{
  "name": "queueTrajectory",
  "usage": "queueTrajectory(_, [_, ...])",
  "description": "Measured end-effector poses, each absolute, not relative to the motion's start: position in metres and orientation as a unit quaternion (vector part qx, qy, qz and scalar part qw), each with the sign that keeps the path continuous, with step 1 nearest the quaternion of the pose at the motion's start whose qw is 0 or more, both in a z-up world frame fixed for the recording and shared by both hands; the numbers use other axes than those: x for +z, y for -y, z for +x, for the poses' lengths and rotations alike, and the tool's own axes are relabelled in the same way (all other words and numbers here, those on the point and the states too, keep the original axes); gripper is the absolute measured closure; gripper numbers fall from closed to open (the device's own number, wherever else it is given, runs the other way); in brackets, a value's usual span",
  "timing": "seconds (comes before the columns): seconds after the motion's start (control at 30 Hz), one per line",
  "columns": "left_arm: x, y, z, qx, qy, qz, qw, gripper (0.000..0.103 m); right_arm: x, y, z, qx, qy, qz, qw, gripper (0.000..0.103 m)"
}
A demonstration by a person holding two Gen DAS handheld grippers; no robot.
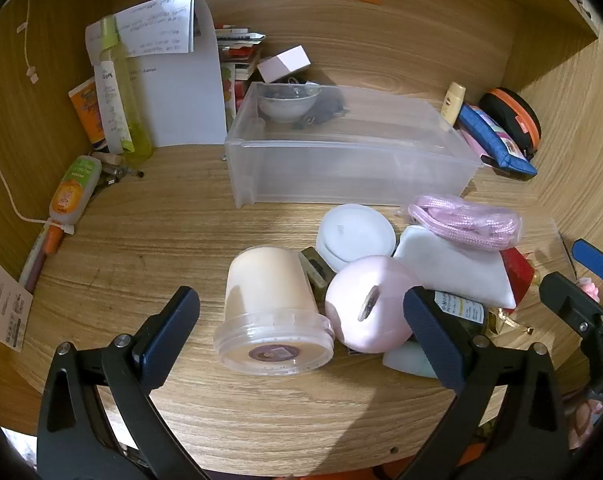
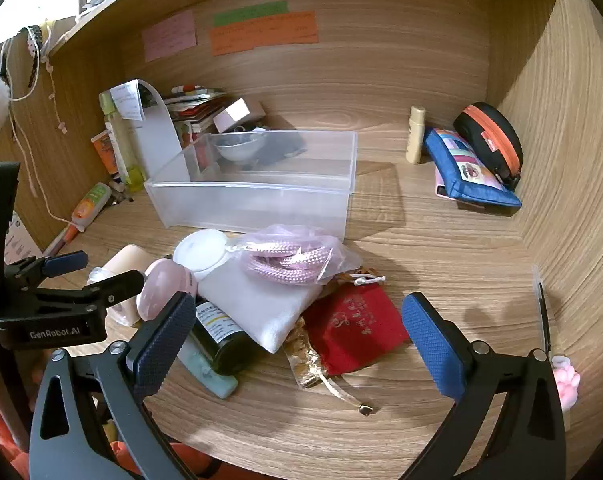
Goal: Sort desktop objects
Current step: 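Move both grippers toward the cluttered items in front of the box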
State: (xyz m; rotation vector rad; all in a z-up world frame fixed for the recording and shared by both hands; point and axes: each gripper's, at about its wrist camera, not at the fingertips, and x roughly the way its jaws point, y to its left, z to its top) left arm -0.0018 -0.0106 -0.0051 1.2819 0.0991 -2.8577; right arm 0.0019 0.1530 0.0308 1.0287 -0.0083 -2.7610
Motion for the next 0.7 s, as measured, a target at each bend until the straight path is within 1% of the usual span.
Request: queueTrajectory(0.7, [-0.0019,0.0051,-0.0006,-0.914,-0.025,0.405,0.005,0.000,0.0328,-0.1482,0.0009,-0.931,0.001,0.352,0.102,0.000])
